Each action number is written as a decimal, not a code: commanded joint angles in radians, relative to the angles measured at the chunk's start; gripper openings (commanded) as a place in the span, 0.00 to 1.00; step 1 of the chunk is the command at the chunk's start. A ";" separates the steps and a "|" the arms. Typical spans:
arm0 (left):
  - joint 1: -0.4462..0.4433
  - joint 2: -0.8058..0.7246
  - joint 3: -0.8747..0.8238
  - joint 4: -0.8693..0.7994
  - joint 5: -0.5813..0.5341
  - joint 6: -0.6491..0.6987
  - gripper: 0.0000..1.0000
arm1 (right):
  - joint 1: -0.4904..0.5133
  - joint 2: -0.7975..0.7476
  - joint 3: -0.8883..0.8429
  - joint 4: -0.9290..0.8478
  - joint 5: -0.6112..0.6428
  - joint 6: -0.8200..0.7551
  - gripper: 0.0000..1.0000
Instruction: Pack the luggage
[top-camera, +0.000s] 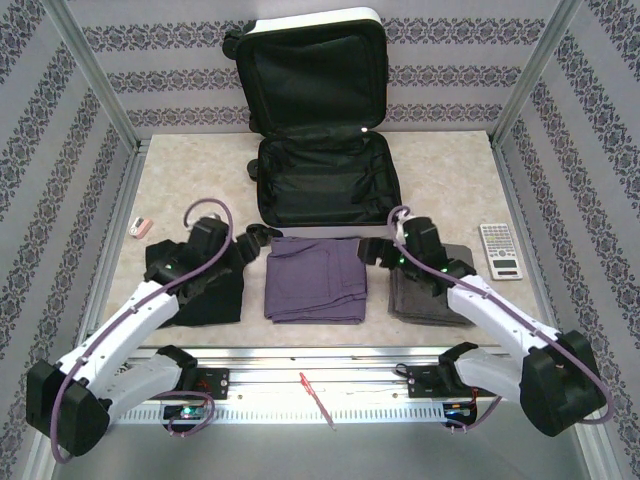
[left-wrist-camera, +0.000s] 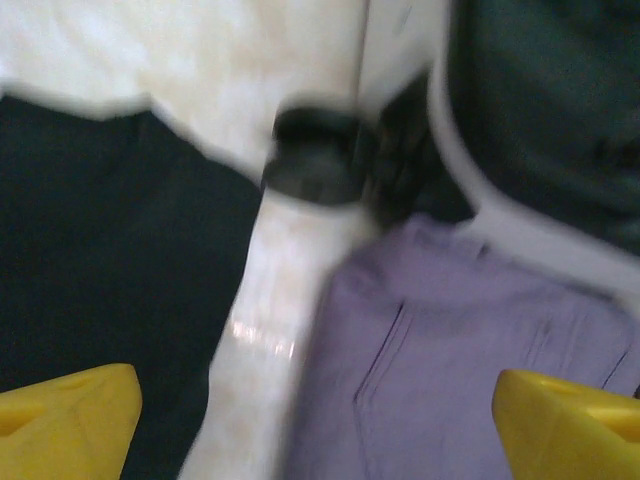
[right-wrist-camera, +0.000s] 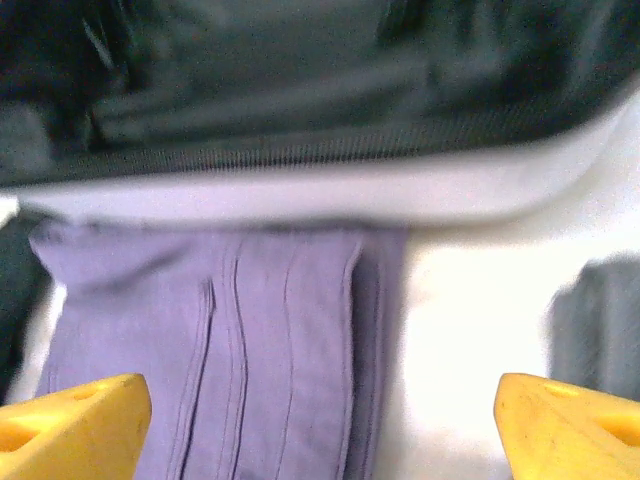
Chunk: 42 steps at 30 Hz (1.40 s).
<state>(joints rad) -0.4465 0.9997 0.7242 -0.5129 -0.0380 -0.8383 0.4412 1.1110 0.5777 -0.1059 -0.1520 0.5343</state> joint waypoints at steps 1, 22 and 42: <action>-0.070 0.029 -0.057 -0.041 0.043 -0.136 0.90 | 0.047 0.022 -0.035 -0.031 -0.008 0.131 0.87; -0.162 0.405 0.022 0.123 0.167 -0.055 0.83 | 0.097 0.257 0.007 0.009 -0.091 0.196 0.78; -0.164 0.507 0.053 0.188 0.240 -0.025 0.71 | 0.137 0.368 0.054 0.076 -0.153 0.208 0.72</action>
<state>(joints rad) -0.5961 1.4979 0.7597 -0.3538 0.1913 -0.8829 0.5602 1.4551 0.6044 -0.0528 -0.2779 0.7258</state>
